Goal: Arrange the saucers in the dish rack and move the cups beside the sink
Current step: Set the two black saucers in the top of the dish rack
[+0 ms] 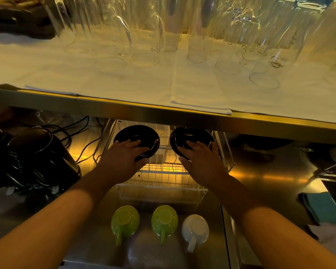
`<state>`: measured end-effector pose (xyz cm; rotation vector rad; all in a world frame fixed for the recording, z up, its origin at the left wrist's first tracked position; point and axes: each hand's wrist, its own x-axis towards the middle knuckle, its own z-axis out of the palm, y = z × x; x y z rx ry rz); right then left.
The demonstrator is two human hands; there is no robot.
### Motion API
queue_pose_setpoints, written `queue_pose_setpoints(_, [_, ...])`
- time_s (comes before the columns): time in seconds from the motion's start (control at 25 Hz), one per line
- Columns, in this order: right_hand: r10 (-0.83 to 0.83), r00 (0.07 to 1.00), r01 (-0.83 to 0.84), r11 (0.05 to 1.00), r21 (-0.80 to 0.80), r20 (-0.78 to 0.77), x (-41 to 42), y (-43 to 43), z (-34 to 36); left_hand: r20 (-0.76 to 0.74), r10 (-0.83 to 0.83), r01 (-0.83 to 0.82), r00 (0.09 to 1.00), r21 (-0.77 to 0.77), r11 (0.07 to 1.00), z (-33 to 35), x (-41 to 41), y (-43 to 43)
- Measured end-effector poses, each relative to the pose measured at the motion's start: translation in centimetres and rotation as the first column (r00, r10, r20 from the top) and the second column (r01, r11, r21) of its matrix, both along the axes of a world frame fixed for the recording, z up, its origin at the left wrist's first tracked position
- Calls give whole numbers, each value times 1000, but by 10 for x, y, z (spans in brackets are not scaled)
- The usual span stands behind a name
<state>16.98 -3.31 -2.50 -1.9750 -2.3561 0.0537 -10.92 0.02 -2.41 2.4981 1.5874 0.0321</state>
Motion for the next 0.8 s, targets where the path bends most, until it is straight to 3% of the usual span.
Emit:
queue_pose_setpoints(0.44, [32,999,-31,999,-31,36,4,-9,8,8,-24,23,1000,53,998,7,2,-8])
queue_pose_setpoints(0.56, [-1,1000,-2,998,69,30,-2,-9,13,5,-35,34,999,73,997,13,5,-14])
queue_pose_setpoints(0.68, [-29,998,16,982,186,64,-6,-2,19,94,-13,3,995,98,995,20,7,-14])
queue_pose_setpoints(0.8, [14,992,-39,979,198,125,-10,-1,16,85,-12,2,996,117,993,23,12,-7])
